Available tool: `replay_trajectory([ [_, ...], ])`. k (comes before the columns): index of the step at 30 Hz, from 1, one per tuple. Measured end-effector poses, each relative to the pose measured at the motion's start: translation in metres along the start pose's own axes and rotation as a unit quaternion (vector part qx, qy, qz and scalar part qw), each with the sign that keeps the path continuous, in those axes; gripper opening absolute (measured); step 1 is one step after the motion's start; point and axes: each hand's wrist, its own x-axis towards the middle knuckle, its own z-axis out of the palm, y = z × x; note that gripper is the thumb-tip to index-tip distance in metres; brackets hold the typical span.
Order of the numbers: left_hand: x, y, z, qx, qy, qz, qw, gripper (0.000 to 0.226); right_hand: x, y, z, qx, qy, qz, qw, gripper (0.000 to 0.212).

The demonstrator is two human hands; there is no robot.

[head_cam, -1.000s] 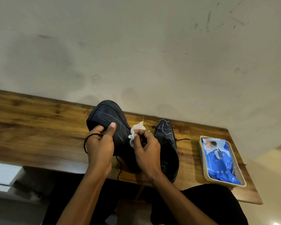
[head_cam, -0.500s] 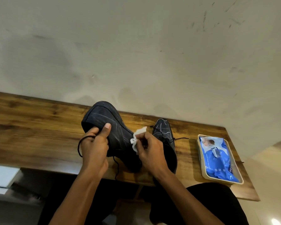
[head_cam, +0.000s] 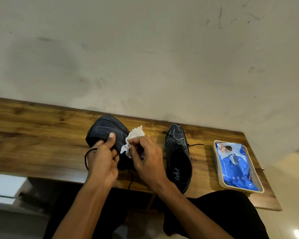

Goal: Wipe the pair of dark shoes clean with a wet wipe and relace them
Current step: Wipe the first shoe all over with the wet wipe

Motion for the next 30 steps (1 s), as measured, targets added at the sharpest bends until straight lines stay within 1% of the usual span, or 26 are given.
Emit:
replay_trajectory([
  [1,0.000,0.000,0.002,-0.014,0.001,-0.010,1.000,0.008,-0.002,0.007,-0.004,-0.016,-0.012,0.004,1.000,0.010],
  [3,-0.003,0.001,0.007,-0.028,0.000,-0.016,0.999,0.007,-0.003,0.018,-0.010,-0.039,-0.018,0.041,0.998,0.009],
  [5,-0.005,-0.001,0.010,-0.020,-0.002,-0.007,1.000,0.006,-0.002,0.022,-0.011,-0.043,-0.009,0.080,0.996,0.009],
  [6,-0.005,-0.002,0.010,-0.013,-0.007,0.002,1.000,0.007,0.000,0.020,-0.010,-0.040,-0.001,0.086,0.995,0.010],
  [10,-0.010,-0.004,0.011,0.024,-0.017,0.036,0.999,0.010,0.022,-0.004,0.004,0.002,0.038,0.063,0.997,0.013],
  [12,-0.017,-0.005,0.016,0.031,-0.011,0.054,0.998,0.017,0.032,-0.018,0.009,0.030,0.047,0.040,0.998,0.013],
  [14,-0.021,-0.006,0.020,0.043,0.004,0.067,0.997,0.027,0.034,-0.025,0.012,0.043,0.043,0.010,0.998,0.014],
  [17,-0.020,-0.005,0.020,0.048,0.006,0.055,0.997,0.034,0.018,-0.018,0.007,0.022,0.024,-0.024,0.999,0.013],
  [19,-0.018,-0.005,0.019,0.041,0.008,0.049,0.998,0.033,0.005,-0.005,-0.002,0.015,0.018,-0.018,1.000,0.013],
  [22,-0.020,-0.003,0.022,0.058,0.017,0.056,0.997,0.036,-0.004,0.007,-0.015,0.033,0.022,0.031,0.999,0.015],
  [24,-0.020,-0.004,0.023,0.066,0.015,0.060,0.996,0.034,0.004,0.008,-0.014,0.029,0.033,0.057,0.997,0.015],
  [27,-0.025,-0.005,0.026,0.064,0.008,0.068,0.996,0.028,0.025,-0.001,-0.008,0.035,0.059,0.063,0.996,0.018],
  [30,-0.028,-0.005,0.026,0.060,-0.004,0.082,0.995,0.029,0.032,-0.014,-0.006,0.044,0.073,0.040,0.996,0.017],
])
